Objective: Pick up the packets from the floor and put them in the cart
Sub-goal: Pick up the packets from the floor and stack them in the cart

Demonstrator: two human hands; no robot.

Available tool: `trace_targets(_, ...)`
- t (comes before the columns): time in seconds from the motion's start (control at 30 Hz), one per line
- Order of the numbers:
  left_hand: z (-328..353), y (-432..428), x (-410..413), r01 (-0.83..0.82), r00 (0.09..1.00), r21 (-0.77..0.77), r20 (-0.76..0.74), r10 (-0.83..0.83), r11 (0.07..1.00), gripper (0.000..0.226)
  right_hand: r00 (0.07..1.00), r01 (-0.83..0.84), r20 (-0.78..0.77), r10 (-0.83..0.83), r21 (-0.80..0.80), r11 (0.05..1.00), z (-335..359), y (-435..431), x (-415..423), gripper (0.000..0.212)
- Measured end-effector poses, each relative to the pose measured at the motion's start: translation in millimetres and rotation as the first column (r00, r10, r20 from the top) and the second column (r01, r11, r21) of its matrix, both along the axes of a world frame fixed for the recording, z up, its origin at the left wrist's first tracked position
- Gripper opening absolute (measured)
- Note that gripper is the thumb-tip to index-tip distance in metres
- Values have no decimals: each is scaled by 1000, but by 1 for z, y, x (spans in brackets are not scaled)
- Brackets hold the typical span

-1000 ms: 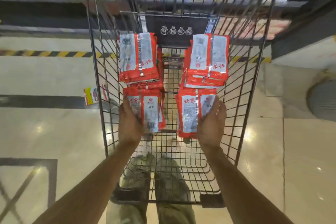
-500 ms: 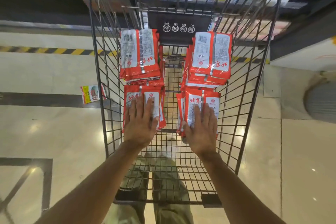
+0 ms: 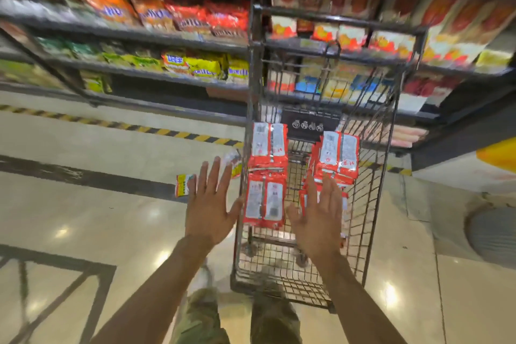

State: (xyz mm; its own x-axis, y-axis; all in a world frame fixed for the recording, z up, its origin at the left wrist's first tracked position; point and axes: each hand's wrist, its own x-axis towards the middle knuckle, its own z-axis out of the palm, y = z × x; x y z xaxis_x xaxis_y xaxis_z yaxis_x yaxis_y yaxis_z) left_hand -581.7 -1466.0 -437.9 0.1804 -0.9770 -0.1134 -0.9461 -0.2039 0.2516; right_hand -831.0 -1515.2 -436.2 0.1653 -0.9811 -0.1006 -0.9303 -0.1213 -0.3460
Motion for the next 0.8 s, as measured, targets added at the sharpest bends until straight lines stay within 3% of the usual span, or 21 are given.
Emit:
trace_targets(0.27,62,50,146,-28,997,22,68,27,999,94,994,-103,-59,95,-147,984,74,35,130,85)
trace_targets(0.37,75,69,200,-3,995,20,102,1,1000,89,991,-117,-83,103,-191,975,94,56,185,85)
trace_targets(0.8,105,98,324,90,988,0,129,-90,996,85,975,-127,-200,101,-122,984,116,101,310,90)
